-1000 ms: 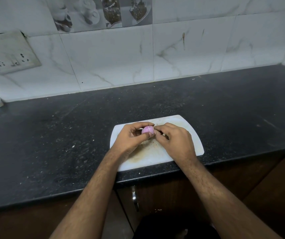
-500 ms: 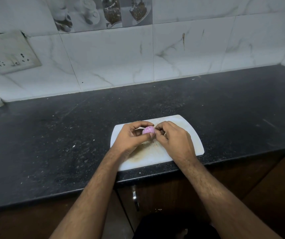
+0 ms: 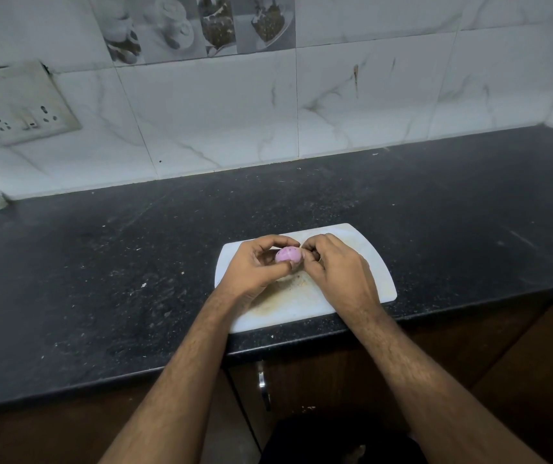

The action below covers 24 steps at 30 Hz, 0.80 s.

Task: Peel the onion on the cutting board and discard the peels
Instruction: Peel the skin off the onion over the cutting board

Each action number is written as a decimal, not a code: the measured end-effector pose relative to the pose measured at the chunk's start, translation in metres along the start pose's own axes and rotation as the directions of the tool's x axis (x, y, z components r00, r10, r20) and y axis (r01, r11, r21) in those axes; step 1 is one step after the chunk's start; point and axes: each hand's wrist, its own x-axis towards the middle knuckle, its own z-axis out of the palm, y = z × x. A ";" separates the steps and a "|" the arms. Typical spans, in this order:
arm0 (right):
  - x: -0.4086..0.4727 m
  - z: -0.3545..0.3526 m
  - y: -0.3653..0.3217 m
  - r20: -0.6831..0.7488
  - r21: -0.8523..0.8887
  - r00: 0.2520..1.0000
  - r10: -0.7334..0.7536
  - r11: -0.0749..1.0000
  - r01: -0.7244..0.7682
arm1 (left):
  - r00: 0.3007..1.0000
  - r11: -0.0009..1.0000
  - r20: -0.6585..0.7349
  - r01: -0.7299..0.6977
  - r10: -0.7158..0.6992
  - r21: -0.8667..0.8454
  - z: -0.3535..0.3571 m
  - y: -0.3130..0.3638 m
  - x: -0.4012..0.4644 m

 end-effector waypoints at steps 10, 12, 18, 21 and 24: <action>0.003 0.000 0.002 -0.015 0.015 0.997 0.074 0.997 -0.074 | 1.000 0.999 0.005 -0.013 0.014 -0.037 0.002 0.000 0.000; 0.004 0.001 0.003 -0.020 0.022 0.995 0.094 0.995 -0.093 | 1.000 0.998 0.000 -0.007 0.008 -0.055 0.002 0.000 0.000; 0.006 0.004 0.009 -0.082 0.136 0.975 0.205 0.972 -0.193 | 0.999 0.999 -0.030 -0.039 0.038 -0.033 0.001 0.000 0.000; 0.006 0.003 0.007 -0.055 0.084 0.986 0.159 0.984 -0.155 | 0.997 0.998 -0.049 -0.063 0.062 -0.031 0.001 -0.001 0.001; 0.005 0.001 0.003 0.004 0.014 0.995 0.099 0.995 -0.099 | 0.996 0.997 -0.063 -0.071 0.069 -0.039 0.000 -0.004 0.002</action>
